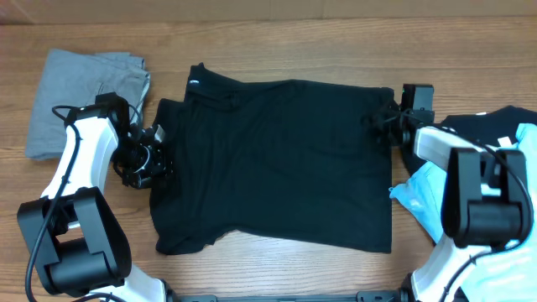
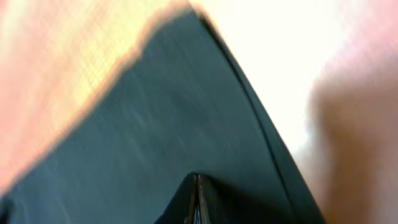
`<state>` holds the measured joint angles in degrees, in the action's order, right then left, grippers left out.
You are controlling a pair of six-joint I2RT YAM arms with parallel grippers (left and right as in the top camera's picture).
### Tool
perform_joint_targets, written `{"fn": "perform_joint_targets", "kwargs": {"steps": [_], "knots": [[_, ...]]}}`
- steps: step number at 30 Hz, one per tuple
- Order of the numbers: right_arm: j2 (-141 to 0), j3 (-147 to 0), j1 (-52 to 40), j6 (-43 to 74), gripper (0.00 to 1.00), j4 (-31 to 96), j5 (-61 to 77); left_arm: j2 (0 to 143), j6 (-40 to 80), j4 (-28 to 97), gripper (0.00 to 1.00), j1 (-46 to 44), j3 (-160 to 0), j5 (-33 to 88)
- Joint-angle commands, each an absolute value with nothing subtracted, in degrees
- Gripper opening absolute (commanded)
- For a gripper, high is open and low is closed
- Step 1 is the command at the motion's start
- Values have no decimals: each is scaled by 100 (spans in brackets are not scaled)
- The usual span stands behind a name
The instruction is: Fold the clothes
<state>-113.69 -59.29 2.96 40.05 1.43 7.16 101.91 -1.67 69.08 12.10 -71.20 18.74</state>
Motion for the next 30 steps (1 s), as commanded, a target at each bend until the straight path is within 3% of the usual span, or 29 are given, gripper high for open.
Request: {"fn": "perform_joint_targets", "kwargs": {"steps": [1, 10, 15, 20, 23, 30], "knots": [[-12322, -5988, 333, 4077, 4, 60, 23, 10230, -259, 6895, 39, 1192, -7216, 2104], [-12510, -7404, 548, 3791, 4, 880, 329, 10230, -259, 6827, 39, 1192, -7216, 2104], [-12204, -8814, 587, 2668, 4, 3039, 1066, 10230, -263, 6827, 40, 1192, -7216, 2102], [-12029, -9297, 585, 2565, 10, 4759, 1059, 10230, -309, 6783, 40, 1192, -7216, 2099], [-12057, -9063, 572, 2569, 4, 4963, 1059, 10230, -309, 6726, 40, 1192, -7216, 2102], [-12060, -7819, 569, 3096, 4, 3913, 1035, 10230, -309, 6702, 42, 1192, -7216, 2102]]}}
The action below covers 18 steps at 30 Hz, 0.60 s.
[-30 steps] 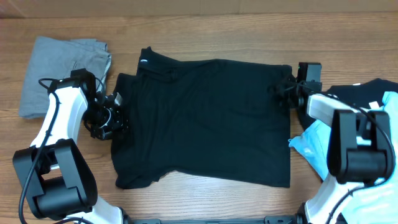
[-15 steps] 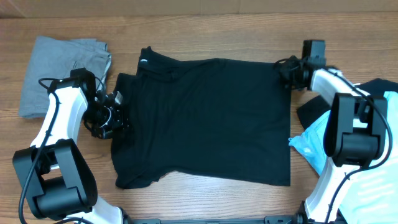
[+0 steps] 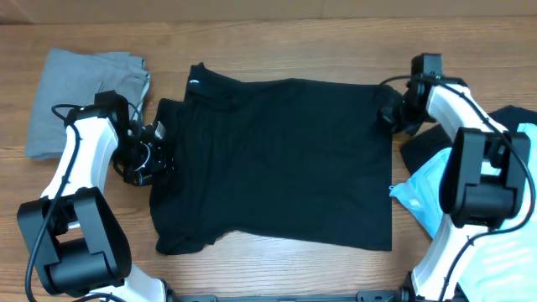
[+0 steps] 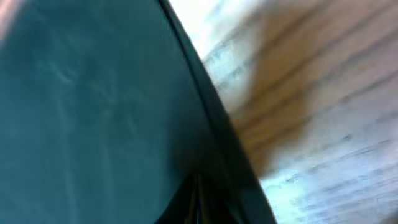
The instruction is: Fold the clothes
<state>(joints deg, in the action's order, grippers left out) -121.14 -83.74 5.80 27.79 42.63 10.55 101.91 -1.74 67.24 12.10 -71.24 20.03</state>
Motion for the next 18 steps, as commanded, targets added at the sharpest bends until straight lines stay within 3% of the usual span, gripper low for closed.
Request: {"fn": "perform_joint_targets", "kwargs": {"steps": [1, 8, 18], "knots": [[-12062, -7686, 569, 3183, 4, 3717, 1015, 10230, -307, 6702, 41, 1192, -7216, 2102], [-12567, -7347, 572, 3846, 4, 2202, 454, 10230, -303, 6722, 41, 1192, -7216, 2104], [-12892, -8388, 615, 3623, 4, 2423, 523, 10230, -303, 6718, 41, 1192, -7216, 2106]]}}
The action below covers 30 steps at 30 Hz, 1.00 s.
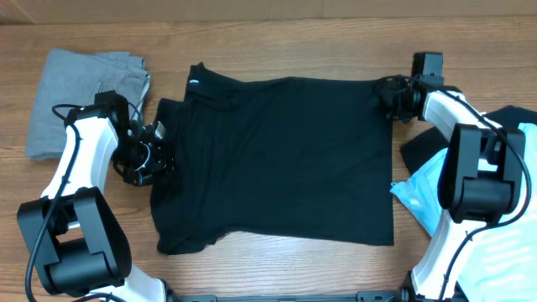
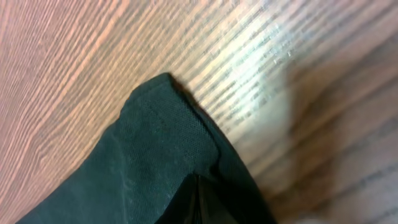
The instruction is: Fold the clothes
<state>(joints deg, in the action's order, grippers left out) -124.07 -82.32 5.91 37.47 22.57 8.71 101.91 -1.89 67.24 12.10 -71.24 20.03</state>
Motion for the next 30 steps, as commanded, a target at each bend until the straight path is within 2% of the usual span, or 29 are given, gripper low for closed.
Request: {"fn": "perform_joint_targets", "kwargs": {"steps": [1, 8, 12, 18, 22, 24, 30], "knots": [[-12892, -8503, 615, 3492, 4, 2438, 620, 10230, -303, 6713, 41, 1192, -7216, 2106], [-12495, -9489, 620, 2639, 4, 3476, 932, 10230, -408, 6707, 41, 1192, -7223, 2104], [-11463, -9926, 617, 2182, 9, 4539, 1546, 10230, -478, 6567, 45, 1188, -7360, 2231], [-10311, -9931, 607, 2082, 8, 5964, 1863, 10239, -1011, 5708, 34, 882, -7354, 2464], [-10062, -9929, 607, 2093, 7, 7273, 1850, 10342, -1048, 5009, 25, 574, -7354, 1848], [-10088, -9810, 607, 2093, 6, 7824, 1743, 10481, -1004, 4716, 25, 482, -7354, 1579], [-10106, -8597, 607, 2099, 4, 7767, 1789, 11301, -602, 4088, 22, 497, -7354, 1345]]}}
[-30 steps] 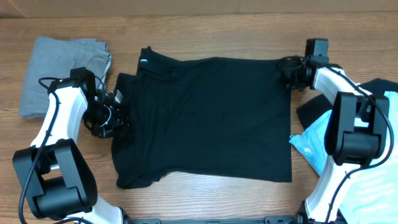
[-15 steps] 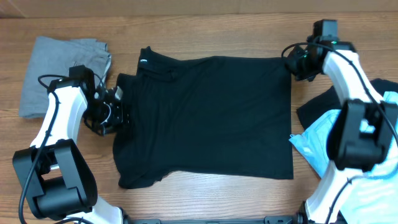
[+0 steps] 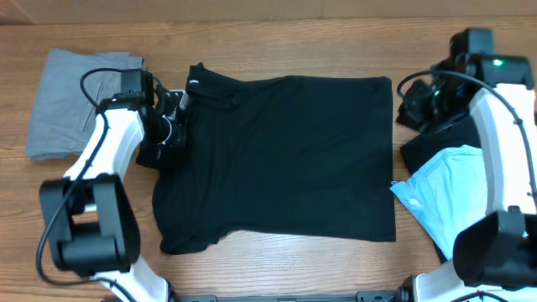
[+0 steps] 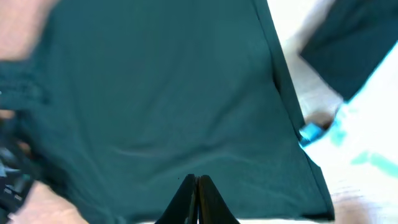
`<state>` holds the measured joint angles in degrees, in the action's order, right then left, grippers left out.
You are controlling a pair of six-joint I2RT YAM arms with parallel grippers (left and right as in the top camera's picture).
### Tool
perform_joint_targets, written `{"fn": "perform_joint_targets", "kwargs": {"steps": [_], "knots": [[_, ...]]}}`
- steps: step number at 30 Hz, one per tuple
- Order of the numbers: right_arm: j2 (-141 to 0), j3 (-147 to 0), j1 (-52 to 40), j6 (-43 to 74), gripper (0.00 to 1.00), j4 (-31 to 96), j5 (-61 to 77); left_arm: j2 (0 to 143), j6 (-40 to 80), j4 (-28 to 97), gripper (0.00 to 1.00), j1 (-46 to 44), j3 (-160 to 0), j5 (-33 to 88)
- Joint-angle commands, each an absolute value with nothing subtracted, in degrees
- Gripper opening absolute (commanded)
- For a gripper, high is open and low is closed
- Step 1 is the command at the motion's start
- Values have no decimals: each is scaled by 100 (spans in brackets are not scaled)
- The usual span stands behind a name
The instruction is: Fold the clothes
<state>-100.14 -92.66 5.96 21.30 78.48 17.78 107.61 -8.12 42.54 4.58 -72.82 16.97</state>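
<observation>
A black T-shirt (image 3: 277, 159) lies spread flat in the middle of the table, collar at the upper left, hem along the right. In the overhead view my left gripper (image 3: 171, 119) sits at the shirt's left sleeve, just below the collar; its fingers blend into the dark cloth. My right gripper (image 3: 409, 102) hangs off the shirt, to the right of its top right corner. From the right wrist the shirt (image 4: 161, 93) shows far below, and the right gripper (image 4: 197, 182) is shut with nothing in it.
A folded grey garment (image 3: 63, 101) lies at the back left. On the right a dark garment (image 3: 436, 143) and a light blue one (image 3: 436, 197) lie beside the shirt's hem, under my right arm. The wooden table (image 3: 277, 268) shows bare along the front.
My right gripper was shut at the shirt's top right corner; now it is up and off to the right, and the corner lies flat. My left gripper has moved from the shirt's left edge up to the sleeve.
My right gripper first held the shirt's top right corner, which sat bunched inward. Then the corner stood further out, and then square with the hem. My left gripper stayed at the left edge throughout. Now the right one is free and the left is at the sleeve.
</observation>
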Motion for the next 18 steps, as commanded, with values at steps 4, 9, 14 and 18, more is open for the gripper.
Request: {"fn": "perform_joint_targets", "kwargs": {"steps": [4, 9, 14, 18], "knots": [[-10106, -7509, 607, 2121, 4, 7393, 1791, 11767, -458, 3844, 18, 499, -7354, 755], [-10106, -6066, 607, 2408, 4, 6449, 1789, 11869, 27, 3671, 16, 762, -7400, -242], [-10106, -4950, 607, 2565, 4, 5068, 1798, 11869, 67, 3704, 17, 1072, -7564, 303], [-10106, -4427, 607, 2884, 4, 4530, 1658, 11869, -8, 3745, 19, 1125, -7607, 582]]}}
